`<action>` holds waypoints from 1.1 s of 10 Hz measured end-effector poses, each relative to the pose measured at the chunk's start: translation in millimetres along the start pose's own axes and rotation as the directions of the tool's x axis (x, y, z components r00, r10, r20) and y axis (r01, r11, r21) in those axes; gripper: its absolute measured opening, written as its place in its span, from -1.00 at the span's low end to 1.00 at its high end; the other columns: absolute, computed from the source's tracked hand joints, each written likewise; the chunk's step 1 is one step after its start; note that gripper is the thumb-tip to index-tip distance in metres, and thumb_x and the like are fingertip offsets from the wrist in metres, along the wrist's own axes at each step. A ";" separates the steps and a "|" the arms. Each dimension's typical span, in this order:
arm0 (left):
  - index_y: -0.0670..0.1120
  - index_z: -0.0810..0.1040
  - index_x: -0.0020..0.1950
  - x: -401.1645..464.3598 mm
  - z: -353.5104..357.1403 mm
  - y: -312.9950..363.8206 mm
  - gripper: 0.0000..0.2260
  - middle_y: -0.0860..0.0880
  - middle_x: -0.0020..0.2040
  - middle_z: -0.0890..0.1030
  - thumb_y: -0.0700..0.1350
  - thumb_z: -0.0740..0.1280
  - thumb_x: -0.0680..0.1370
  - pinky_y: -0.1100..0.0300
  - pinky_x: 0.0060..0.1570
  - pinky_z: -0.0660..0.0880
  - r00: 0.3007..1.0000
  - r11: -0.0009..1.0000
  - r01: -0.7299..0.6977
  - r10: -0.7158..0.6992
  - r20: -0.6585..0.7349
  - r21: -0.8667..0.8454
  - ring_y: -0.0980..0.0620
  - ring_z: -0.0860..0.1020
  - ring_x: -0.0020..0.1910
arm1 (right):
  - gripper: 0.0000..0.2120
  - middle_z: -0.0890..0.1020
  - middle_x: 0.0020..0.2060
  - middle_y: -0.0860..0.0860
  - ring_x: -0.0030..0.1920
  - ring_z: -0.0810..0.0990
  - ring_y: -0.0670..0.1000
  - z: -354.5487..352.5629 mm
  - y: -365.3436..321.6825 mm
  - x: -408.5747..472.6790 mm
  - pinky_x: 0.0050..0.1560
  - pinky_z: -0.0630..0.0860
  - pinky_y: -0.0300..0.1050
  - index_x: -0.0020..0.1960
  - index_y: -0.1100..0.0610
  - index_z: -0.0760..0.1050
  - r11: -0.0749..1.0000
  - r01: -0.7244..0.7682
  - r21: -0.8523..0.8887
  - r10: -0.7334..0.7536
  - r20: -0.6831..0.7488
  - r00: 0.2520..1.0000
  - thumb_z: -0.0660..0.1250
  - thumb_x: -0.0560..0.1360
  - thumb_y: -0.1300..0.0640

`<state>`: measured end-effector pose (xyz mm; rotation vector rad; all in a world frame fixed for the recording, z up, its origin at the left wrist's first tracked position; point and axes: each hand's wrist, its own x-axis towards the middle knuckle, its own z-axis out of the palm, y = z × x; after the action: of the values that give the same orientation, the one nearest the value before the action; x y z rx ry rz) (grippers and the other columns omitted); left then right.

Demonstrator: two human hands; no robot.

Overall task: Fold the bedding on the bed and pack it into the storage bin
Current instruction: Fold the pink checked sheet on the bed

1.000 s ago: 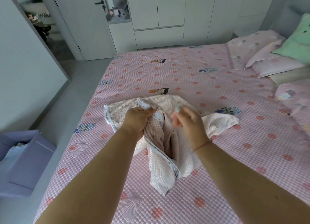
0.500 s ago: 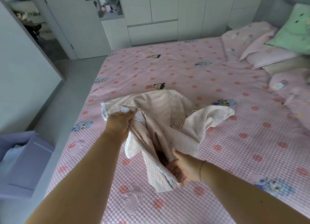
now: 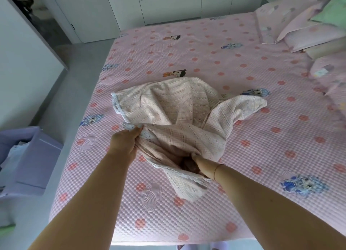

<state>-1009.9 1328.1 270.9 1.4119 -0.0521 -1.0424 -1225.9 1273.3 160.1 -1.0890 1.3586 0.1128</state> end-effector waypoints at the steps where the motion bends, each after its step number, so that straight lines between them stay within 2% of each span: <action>1: -0.38 0.53 -0.06 0.3 -10.6 5.9 -0.89 -0.24 -0.11 0.67 -0.32 0.35 0.51 0.15 -0.25 0.63 0.993 0.999 0.004 -0.009 0.121 0.047 -0.09 0.69 -0.18 | -0.52 0.28 0.46 0.15 0.43 0.28 0.16 -24.6 -15.4 7.1 0.43 0.23 0.04 0.50 0.15 0.17 0.980 0.196 -0.010 -0.195 -0.179 0.964 -0.05 0.66 -0.04; 2: -0.43 0.52 0.04 -1.0 -18.7 8.6 -0.72 -0.29 -0.02 0.66 -0.24 0.38 0.45 0.09 -0.13 0.64 0.962 0.990 0.054 -0.087 0.258 0.134 -0.17 0.67 -0.04 | -0.53 0.33 0.38 0.24 0.25 0.45 0.19 -38.0 -22.5 15.3 0.24 0.42 0.06 0.54 0.19 0.00 0.954 0.299 0.002 -0.280 -0.346 0.896 -0.04 0.66 0.15; 3: -0.41 0.54 0.04 1.9 -15.7 9.2 -0.68 -0.28 -0.01 0.67 -0.20 0.38 0.41 0.09 -0.10 0.64 0.941 0.983 0.072 -0.123 0.315 0.169 -0.17 0.66 0.00 | -0.55 0.40 0.33 0.20 0.17 0.52 0.21 -51.3 -63.1 24.6 0.09 0.49 0.05 0.49 0.16 0.14 0.918 0.391 -0.061 -0.367 -0.502 0.783 -0.01 0.64 0.04; 4: -0.37 0.56 0.03 16.8 -2.6 10.9 -0.70 -0.24 -0.02 0.68 -0.19 0.38 0.40 0.07 -0.07 0.64 0.954 0.992 0.072 -0.100 0.282 0.107 -0.14 0.67 -0.02 | -0.35 0.51 0.19 0.22 0.15 0.54 0.27 -62.2 -113.4 25.7 0.09 0.51 0.12 0.47 0.11 0.20 0.907 0.376 0.192 -0.312 -0.293 0.904 -0.12 0.57 -0.30; 5: -0.35 0.56 0.04 40.0 11.3 8.4 -0.79 -0.22 -0.04 0.67 -0.25 0.36 0.47 0.07 -0.06 0.64 0.972 0.994 0.100 -0.108 0.211 0.049 -0.09 0.68 -0.10 | -0.26 0.47 0.26 0.26 0.24 0.47 0.27 -56.3 -132.3 29.6 0.21 0.45 0.18 0.48 0.19 0.18 0.916 0.230 0.329 -0.221 -0.064 0.973 -0.13 0.56 -0.34; 6: -0.34 0.57 0.03 60.1 17.6 -0.3 -0.84 -0.21 -0.04 0.67 -0.29 0.34 0.50 0.10 -0.13 0.65 0.977 0.989 0.148 -0.144 0.160 -0.008 -0.05 0.69 -0.14 | -0.33 0.52 0.16 0.22 0.23 0.48 0.20 -47.2 -119.1 46.1 0.31 0.38 0.12 0.34 0.30 0.37 0.941 0.233 0.246 -0.229 -0.046 0.972 -0.10 0.61 -0.23; 7: -0.32 0.57 0.04 74.3 17.5 -7.8 -0.85 -0.19 -0.05 0.68 -0.30 0.34 0.51 0.12 -0.18 0.65 0.979 0.981 0.177 -0.168 0.114 -0.074 -0.04 0.69 -0.16 | -0.64 0.58 -0.14 0.20 -0.03 0.57 0.19 -39.3 -87.8 63.4 0.09 0.49 0.02 -0.07 0.33 0.55 0.967 0.233 0.103 -0.232 -0.020 0.973 0.10 0.61 0.10; 8: -0.31 0.57 0.02 82.3 19.5 -10.7 -0.86 -0.17 -0.11 0.69 -0.29 0.35 0.50 0.12 -0.20 0.64 0.979 0.975 0.191 -0.181 0.092 -0.116 -0.04 0.70 -0.17 | -0.78 0.57 -0.36 0.22 -0.32 0.56 0.15 -20.1 -56.5 77.2 -0.11 0.55 -0.01 -0.21 0.26 0.59 0.984 0.145 -0.101 -0.134 0.110 0.985 0.23 0.48 0.18; 9: -0.30 0.57 -0.02 85.9 25.7 -10.4 -0.91 -0.14 -0.20 0.70 -0.29 0.32 0.53 0.13 -0.23 0.64 0.980 0.975 0.186 -0.176 0.095 -0.119 -0.01 0.70 -0.21 | -0.85 0.57 -0.31 0.09 -0.23 0.57 0.12 1.8 -48.9 83.2 0.03 0.53 0.04 -0.12 0.14 0.60 0.974 0.093 -0.206 -0.047 0.217 0.975 0.29 0.46 0.10; 10: -0.30 0.58 0.00 90.1 31.2 -9.5 -0.89 -0.14 -0.16 0.71 -0.28 0.33 0.52 0.13 -0.23 0.64 0.981 0.980 0.174 -0.165 0.100 -0.095 -0.03 0.70 -0.17 | -0.61 0.53 0.19 0.09 0.21 0.48 0.13 6.5 -50.0 93.0 0.30 0.38 -0.03 0.32 0.07 0.45 0.847 0.226 -0.481 -0.102 0.271 0.957 0.11 0.60 -0.08; 11: -0.31 0.58 0.01 90.2 33.5 -10.2 -0.86 -0.16 -0.12 0.70 -0.30 0.36 0.48 0.15 -0.26 0.63 0.984 0.983 0.163 -0.157 0.087 -0.078 -0.04 0.70 -0.16 | -0.55 0.43 0.34 0.12 0.31 0.42 0.13 3.3 -42.5 99.6 0.30 0.31 -0.10 0.40 0.11 0.35 0.629 0.293 -0.720 -0.128 0.276 0.953 0.01 0.63 -0.09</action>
<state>-983.0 1249.0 222.0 1.3131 0.0477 -1.2205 -1168.3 1202.3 102.1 -1.8846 0.9776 0.6537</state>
